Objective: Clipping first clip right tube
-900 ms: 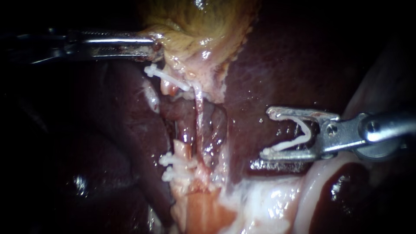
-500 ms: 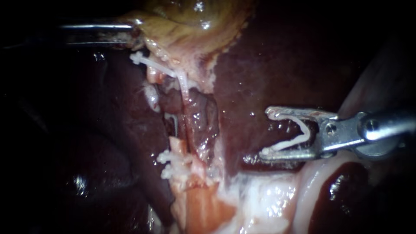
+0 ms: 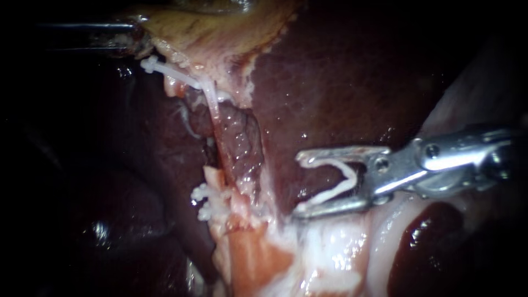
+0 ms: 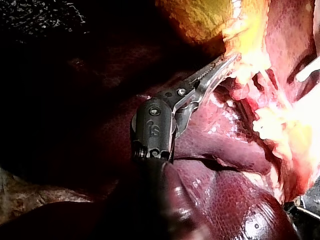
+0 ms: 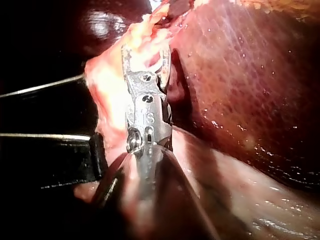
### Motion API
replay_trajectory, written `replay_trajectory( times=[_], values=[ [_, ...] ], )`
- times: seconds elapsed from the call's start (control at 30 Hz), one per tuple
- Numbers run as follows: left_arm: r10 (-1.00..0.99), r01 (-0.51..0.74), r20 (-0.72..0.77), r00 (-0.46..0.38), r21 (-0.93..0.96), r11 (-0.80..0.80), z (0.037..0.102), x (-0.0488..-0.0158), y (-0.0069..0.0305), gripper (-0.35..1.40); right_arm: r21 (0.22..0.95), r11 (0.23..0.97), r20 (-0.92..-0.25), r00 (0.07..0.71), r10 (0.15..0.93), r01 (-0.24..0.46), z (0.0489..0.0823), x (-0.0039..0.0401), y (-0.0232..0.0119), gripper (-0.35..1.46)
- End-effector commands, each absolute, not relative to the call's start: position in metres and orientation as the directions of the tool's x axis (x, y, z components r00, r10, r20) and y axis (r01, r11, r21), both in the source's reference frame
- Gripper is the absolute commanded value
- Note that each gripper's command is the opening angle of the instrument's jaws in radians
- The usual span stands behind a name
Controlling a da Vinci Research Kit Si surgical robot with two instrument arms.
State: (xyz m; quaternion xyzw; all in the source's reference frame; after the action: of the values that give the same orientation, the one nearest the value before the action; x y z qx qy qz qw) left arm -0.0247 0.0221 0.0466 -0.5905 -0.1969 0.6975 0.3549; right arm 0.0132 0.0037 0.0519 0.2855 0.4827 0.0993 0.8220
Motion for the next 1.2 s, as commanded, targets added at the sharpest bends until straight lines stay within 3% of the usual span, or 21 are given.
replay_trajectory(
  times=[0.03, 0.3, 0.47, 0.73, 1.07, 1.2],
  values=[
    [0.727, -0.264, -0.684, -0.051, -0.693, -0.671, 0.0465, -0.0247, 0.0221, -0.35, 0.574, 0.81, -0.735, 0.511, 0.445, 0.12, 0.0521, 0.0139, 0.0038, 0.49],
    [0.727, -0.267, -0.684, -0.05, -0.693, -0.67, 0.0463, -0.025, 0.0219, -0.35, 0.578, 0.804, -0.743, 0.497, 0.448, 0.14, 0.0543, 0.0184, 0.0041, 0.48],
    [0.727, -0.268, -0.684, -0.05, -0.693, -0.67, 0.0463, -0.0252, 0.022, -0.35, 0.62, 0.775, -0.737, 0.43, 0.521, 0.124, 0.0554, 0.0211, 0.0038, 0.5],
    [0.728, -0.268, -0.684, -0.049, -0.693, -0.67, 0.0463, -0.0253, 0.022, -0.35, 0.685, 0.687, -0.724, 0.326, 0.608, 0.24, 0.0541, 0.0219, 0.0027, 0.49],
    [0.727, -0.267, -0.684, -0.05, -0.693, -0.67, 0.0464, -0.0252, 0.022, -0.35, 0.688, 0.63, -0.726, 0.333, 0.602, 0.361, 0.0527, 0.0214, 0.0018, 0.39],
    [0.727, -0.267, -0.684, -0.05, -0.693, -0.67, 0.0465, -0.0252, 0.0221, -0.35, 0.683, 0.619, -0.73, 0.339, 0.593, 0.389, 0.0527, 0.0212, 0.0017, 0.25]
  ],
)
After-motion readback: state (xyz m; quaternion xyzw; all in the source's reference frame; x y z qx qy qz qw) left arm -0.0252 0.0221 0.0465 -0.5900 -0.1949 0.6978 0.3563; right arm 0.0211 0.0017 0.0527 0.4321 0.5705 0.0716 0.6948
